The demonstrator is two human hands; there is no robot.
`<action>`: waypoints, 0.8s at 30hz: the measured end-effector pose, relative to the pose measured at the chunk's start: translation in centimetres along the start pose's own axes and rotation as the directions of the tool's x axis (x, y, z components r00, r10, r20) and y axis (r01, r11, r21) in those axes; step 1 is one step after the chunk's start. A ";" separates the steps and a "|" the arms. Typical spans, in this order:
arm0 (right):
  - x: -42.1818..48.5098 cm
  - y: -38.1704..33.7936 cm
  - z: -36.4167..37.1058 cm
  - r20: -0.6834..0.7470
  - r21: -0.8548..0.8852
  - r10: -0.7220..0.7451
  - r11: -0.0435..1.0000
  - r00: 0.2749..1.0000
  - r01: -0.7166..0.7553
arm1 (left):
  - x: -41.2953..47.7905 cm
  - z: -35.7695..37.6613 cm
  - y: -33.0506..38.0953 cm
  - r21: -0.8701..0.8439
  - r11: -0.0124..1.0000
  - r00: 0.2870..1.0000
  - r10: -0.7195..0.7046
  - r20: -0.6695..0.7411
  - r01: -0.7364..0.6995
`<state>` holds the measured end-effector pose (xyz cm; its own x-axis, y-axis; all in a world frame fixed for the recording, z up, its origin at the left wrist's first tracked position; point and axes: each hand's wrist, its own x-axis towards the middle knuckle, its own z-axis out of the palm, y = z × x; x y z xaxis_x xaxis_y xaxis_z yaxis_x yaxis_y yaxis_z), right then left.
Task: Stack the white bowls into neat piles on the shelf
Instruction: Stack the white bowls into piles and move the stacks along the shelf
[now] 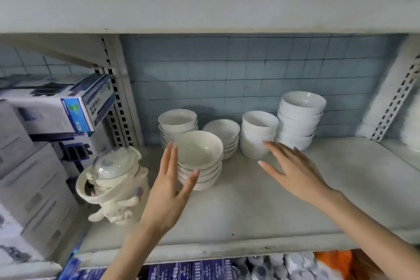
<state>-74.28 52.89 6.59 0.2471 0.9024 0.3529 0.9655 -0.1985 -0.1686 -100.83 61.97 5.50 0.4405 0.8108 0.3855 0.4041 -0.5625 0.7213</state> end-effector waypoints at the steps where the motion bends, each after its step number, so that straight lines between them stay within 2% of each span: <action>1: -1.0 0.6 -0.7 -0.054 -0.064 0.017 0.998 0.998 -0.021 | -0.2 -0.6 0.5 0.069 0.997 0.999 0.035 0.007 -0.035; 4: -4.3 2.2 -3.2 -0.139 -0.219 0.096 0.968 0.986 -0.125 | -0.5 -1.7 2.0 0.325 0.933 0.987 0.159 0.014 -0.155; 6: -6.6 3.5 -5.2 -0.119 -0.275 0.199 0.935 0.973 -0.225 | -0.3 -1.8 2.9 0.441 0.870 0.972 0.232 0.031 -0.221; 9: -10.0 5.9 -8.2 -0.065 -0.328 0.373 0.868 0.925 -0.373 | 0.3 -1.3 4.4 0.522 0.808 0.960 0.265 0.094 -0.274; 15: -16.4 10.1 -13.3 -0.162 -0.376 0.522 0.752 0.837 -0.541 | 1.2 1.8 8.7 0.558 0.751 0.935 0.310 0.174 -0.353; 24: -23.0 19.8 -17.7 -0.188 -0.376 0.610 0.679 0.769 -0.631 | 2.4 9.2 16.3 0.559 0.720 0.910 0.362 0.203 -0.411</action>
<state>-59.42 21.46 11.44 0.7950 0.5012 0.3418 0.5306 -0.8476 0.0088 -85.79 53.23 12.85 0.7097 0.5016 0.4947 0.5584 -0.8286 0.0391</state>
